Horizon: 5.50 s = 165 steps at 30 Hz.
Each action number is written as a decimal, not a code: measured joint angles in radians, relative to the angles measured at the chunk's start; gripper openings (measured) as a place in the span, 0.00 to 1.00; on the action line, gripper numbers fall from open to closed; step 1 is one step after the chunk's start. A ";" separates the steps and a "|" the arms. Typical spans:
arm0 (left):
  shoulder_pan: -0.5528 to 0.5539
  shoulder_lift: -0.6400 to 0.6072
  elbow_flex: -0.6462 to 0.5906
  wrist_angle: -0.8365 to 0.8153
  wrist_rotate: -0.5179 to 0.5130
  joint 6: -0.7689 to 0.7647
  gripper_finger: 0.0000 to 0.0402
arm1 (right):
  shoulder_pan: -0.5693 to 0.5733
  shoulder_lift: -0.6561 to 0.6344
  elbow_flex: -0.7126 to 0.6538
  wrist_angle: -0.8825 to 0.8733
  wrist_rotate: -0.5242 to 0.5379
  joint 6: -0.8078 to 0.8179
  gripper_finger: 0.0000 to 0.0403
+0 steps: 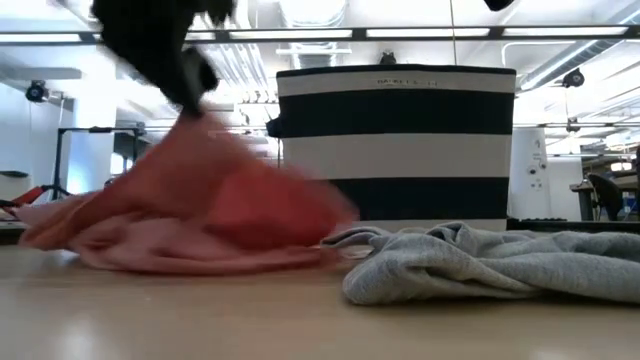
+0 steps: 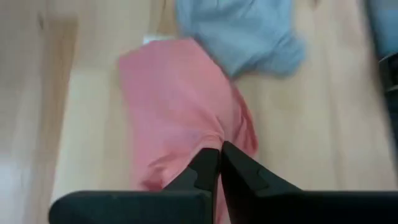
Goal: Sort clothes
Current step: Put the pink underwear into the blue laundry bin, then put the gray underwear into the blue laundry bin
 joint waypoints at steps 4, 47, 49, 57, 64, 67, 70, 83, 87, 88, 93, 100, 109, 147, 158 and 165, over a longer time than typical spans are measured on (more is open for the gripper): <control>0.000 -0.002 0.149 -0.085 -0.071 0.062 0.00 | 0.036 0.000 0.000 0.000 0.000 0.001 0.50; 0.681 0.123 0.878 0.291 0.186 0.563 0.00 | 0.087 0.000 0.000 0.004 0.080 -0.013 0.49; 0.681 0.179 0.934 0.287 0.189 0.567 0.00 | 0.087 0.000 0.000 0.004 0.080 -0.013 0.49; 0.707 0.442 1.321 0.152 0.193 0.613 0.00 | 0.087 0.000 0.000 0.003 0.080 -0.012 0.49; 0.782 0.438 1.233 0.250 0.211 0.578 0.00 | 0.087 0.001 -0.002 -0.004 0.080 -0.020 0.49; 0.808 0.438 1.233 0.221 0.211 0.568 0.00 | 0.087 0.001 -0.002 -0.003 0.079 -0.033 0.49; 0.816 0.443 1.233 0.182 0.211 0.573 0.00 | 0.087 0.001 -0.002 -0.002 0.080 -0.043 0.49; 0.840 0.446 1.204 0.139 0.204 0.614 0.00 | 0.087 0.001 -0.002 -0.001 0.080 -0.045 0.49; 0.871 0.446 1.168 0.140 0.180 0.615 0.00 | 0.087 0.001 -0.002 -0.001 0.084 -0.045 0.49; 0.880 0.446 1.155 0.144 0.179 0.613 0.00 | 0.087 0.001 -0.002 -0.001 0.090 -0.046 0.49; 0.920 0.446 1.084 0.157 0.179 0.580 0.00 | 0.086 0.001 -0.003 0.000 0.104 -0.050 0.49; 0.934 0.446 0.985 0.189 0.180 0.555 0.00 | 0.086 0.001 -0.003 0.000 0.105 -0.053 0.49; 0.923 0.438 0.951 0.142 0.320 0.513 0.14 | 0.086 0.008 -0.003 0.000 0.105 -0.047 0.49; 0.635 0.387 1.036 -0.742 -0.182 0.690 0.12 | 0.086 0.233 0.095 -0.115 0.095 -0.004 0.49; 0.480 0.189 0.937 -0.652 -0.147 0.556 0.01 | 0.086 0.235 0.085 -0.109 0.095 0.000 0.49; 0.403 -0.109 0.505 -0.255 -0.097 0.505 0.00 | 0.086 0.248 0.081 -0.102 0.103 -0.001 0.49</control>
